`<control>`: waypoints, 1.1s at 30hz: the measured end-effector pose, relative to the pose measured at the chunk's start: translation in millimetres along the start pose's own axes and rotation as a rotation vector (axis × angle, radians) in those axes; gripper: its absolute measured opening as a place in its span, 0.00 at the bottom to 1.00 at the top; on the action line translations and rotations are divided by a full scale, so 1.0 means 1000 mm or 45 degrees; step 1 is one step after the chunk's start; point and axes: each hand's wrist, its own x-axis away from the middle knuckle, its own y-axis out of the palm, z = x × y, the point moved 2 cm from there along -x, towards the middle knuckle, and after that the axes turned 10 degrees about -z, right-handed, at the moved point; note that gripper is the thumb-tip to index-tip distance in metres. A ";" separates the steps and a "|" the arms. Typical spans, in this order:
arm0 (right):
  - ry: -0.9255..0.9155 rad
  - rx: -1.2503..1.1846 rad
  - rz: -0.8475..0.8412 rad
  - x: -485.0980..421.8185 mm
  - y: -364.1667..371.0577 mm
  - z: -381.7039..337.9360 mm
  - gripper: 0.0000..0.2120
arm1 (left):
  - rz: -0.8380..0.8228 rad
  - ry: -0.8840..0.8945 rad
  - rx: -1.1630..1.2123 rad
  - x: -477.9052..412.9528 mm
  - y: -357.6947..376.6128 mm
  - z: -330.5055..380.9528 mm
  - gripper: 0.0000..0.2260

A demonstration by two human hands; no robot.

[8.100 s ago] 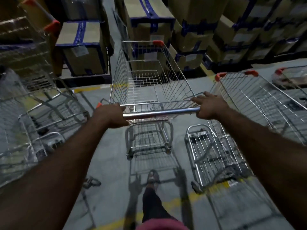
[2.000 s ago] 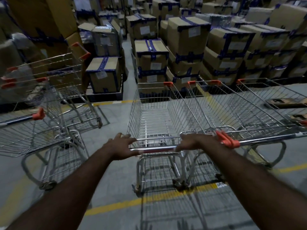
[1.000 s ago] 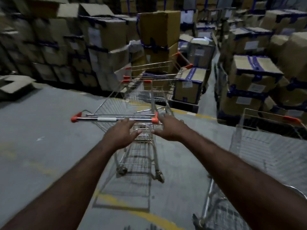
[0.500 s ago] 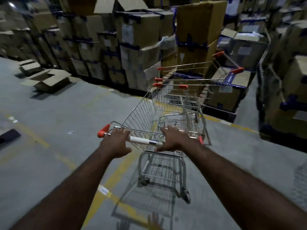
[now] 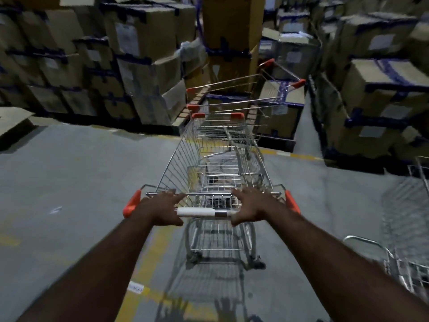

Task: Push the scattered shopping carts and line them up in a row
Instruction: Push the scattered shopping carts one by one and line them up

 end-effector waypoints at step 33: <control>0.343 -0.213 0.078 0.056 0.017 0.016 0.55 | 0.143 0.195 -0.233 -0.015 -0.042 0.025 0.36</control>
